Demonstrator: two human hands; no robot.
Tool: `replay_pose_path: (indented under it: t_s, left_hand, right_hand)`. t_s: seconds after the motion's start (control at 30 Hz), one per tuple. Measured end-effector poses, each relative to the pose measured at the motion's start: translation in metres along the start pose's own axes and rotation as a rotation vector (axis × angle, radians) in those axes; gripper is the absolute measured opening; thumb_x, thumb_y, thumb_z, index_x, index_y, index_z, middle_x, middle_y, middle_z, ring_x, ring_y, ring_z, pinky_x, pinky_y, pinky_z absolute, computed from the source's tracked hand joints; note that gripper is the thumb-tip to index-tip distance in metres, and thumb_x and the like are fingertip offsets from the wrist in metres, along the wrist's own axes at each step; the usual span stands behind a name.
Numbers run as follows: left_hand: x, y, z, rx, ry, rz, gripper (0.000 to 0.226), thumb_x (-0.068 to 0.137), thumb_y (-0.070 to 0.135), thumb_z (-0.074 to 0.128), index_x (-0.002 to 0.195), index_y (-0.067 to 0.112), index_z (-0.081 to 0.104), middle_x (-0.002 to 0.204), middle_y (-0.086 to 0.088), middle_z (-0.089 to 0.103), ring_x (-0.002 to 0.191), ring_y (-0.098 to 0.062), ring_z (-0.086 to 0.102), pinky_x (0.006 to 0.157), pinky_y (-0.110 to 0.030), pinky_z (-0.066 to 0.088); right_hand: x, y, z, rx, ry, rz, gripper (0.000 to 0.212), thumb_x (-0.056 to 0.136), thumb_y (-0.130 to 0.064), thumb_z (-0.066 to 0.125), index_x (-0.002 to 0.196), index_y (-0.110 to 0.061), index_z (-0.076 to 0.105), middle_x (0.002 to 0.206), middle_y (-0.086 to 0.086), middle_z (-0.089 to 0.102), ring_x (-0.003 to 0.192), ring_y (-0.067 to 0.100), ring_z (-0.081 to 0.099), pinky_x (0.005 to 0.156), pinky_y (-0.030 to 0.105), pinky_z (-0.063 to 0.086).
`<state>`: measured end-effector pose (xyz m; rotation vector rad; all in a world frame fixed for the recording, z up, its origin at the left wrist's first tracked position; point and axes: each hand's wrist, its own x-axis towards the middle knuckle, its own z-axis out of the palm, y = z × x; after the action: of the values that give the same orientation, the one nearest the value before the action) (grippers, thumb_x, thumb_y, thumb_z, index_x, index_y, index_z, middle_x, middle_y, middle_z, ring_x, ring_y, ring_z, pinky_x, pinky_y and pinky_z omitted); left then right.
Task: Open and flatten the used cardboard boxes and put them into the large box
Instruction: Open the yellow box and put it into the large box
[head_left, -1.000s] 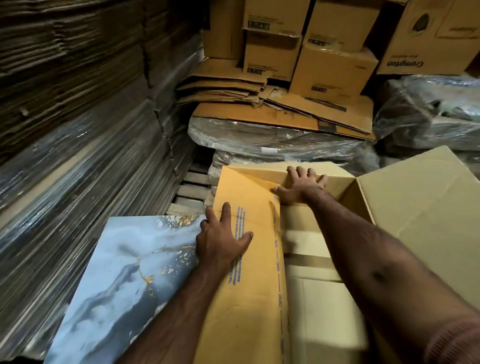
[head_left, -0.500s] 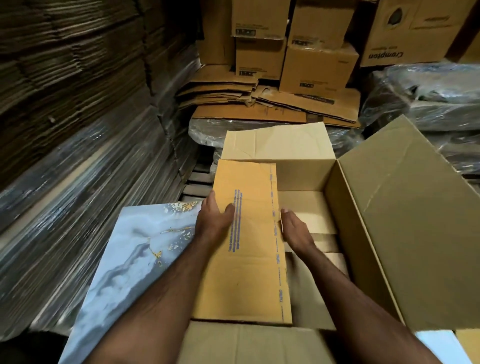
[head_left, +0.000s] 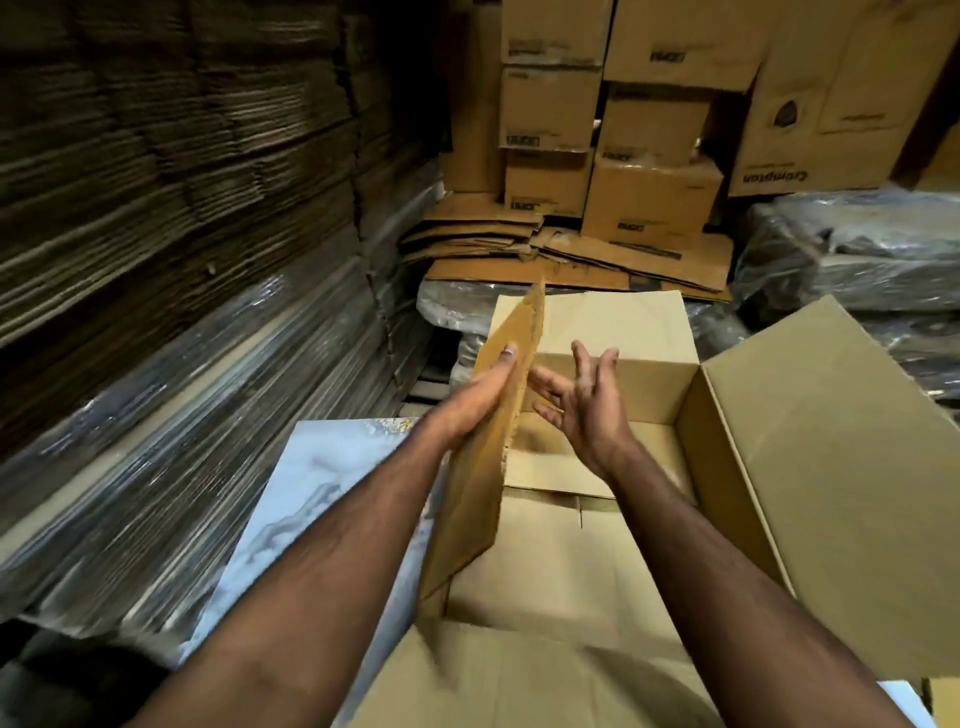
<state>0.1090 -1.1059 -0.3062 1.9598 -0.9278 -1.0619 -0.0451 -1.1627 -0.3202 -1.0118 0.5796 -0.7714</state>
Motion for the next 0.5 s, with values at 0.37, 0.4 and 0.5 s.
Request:
replay_pose_path:
  t_s: [0.37,0.4,0.5]
  left_hand:
    - [-0.043,0.021,-0.109,0.627,0.311,0.012,0.024,0.09,0.026,0.059,0.11,0.012,0.063,0.108,-0.009,0.065,0.092,-0.023,0.063,0.07,-0.029,0.05]
    - [-0.045,0.014,-0.116,0.729,0.379,-0.036,0.03,0.091,0.025,0.058,0.118,0.011,0.06,0.119,-0.011,0.063,0.104,-0.028,0.062,0.082,-0.034,0.051]
    - [-0.048,-0.02,-0.126,1.061,0.51,-0.211,0.054,0.094,0.018,0.053,0.144,0.007,0.038,0.142,-0.024,0.047,0.13,-0.04,0.046,0.107,-0.053,0.04]
  right_hand:
    - [0.004,0.01,0.025,-0.218,-0.061,0.143,0.096,0.088,-0.078,-0.002,0.145,-0.017,0.045,0.121,0.006,0.071,0.123,0.024,0.058,0.111,0.051,0.036]
    - [0.003,0.011,0.023,-0.247,-0.036,0.148,0.095,0.089,-0.078,0.0,0.144,-0.016,0.047,0.119,0.006,0.072,0.12,0.023,0.06,0.109,0.051,0.039]
    - [0.0,0.012,0.014,-0.334,0.016,0.168,0.088,0.092,-0.075,0.004,0.136,-0.017,0.054,0.114,0.005,0.073,0.114,0.022,0.064,0.102,0.046,0.046]
